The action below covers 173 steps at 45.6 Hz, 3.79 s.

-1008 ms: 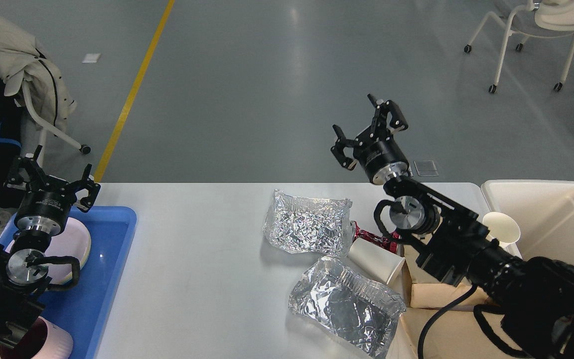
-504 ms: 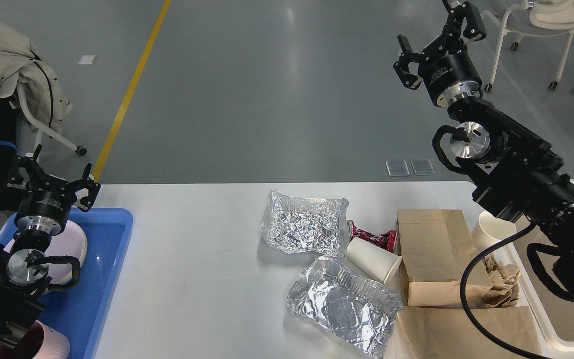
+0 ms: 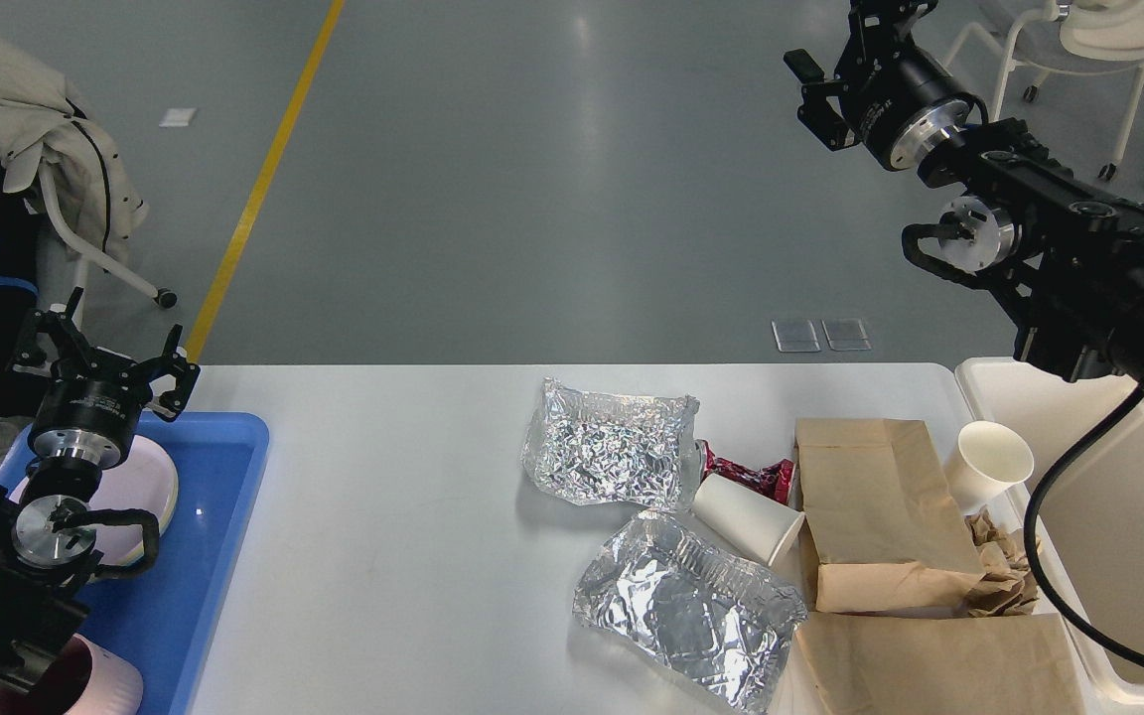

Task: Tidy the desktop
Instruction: 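Raise the right gripper up and away from the paper bag, then lower the right gripper onto the brown paper bag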

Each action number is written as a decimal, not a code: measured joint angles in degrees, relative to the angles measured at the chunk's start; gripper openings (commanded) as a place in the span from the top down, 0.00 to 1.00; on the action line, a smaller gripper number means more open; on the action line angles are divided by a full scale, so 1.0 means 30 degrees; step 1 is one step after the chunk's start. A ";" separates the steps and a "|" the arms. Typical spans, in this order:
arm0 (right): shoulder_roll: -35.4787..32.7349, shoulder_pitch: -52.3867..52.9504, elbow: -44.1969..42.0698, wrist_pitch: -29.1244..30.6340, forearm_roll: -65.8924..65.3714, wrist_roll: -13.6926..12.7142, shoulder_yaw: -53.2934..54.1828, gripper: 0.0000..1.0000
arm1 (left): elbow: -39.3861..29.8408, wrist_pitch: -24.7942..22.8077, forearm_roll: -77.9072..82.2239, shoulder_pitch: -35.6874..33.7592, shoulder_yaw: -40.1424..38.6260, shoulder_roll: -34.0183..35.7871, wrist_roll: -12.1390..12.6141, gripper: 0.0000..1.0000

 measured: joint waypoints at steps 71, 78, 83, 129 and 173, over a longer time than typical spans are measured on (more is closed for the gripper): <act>0.3317 1.3493 1.3661 0.6572 -0.0765 -0.3605 -2.6799 0.00 | 0.0002 0.0003 0.0001 0.0037 -0.0057 -0.0016 -0.0023 0.02; 0.4602 1.6904 1.8558 0.6785 -0.0830 -0.3833 -2.6799 0.00 | 0.0002 0.0001 0.0000 0.0038 -0.0057 -0.0016 -0.0024 0.02; 0.5080 1.8700 2.1034 0.7008 -0.0835 -0.4207 -2.6804 0.00 | 0.0002 0.0000 0.0001 0.0037 -0.0057 -0.0016 -0.0024 0.02; 0.2594 0.9353 2.3484 -0.2539 1.5806 -0.5739 -2.8651 0.00 | 0.0002 -0.0010 -0.0025 0.0034 -0.0087 -0.0019 -0.0003 0.02; 0.1115 0.2880 1.9309 -0.9291 1.9457 -0.5696 -2.1908 0.13 | 0.0002 -0.0006 -0.0028 0.0034 -0.0086 -0.0019 -0.0018 0.02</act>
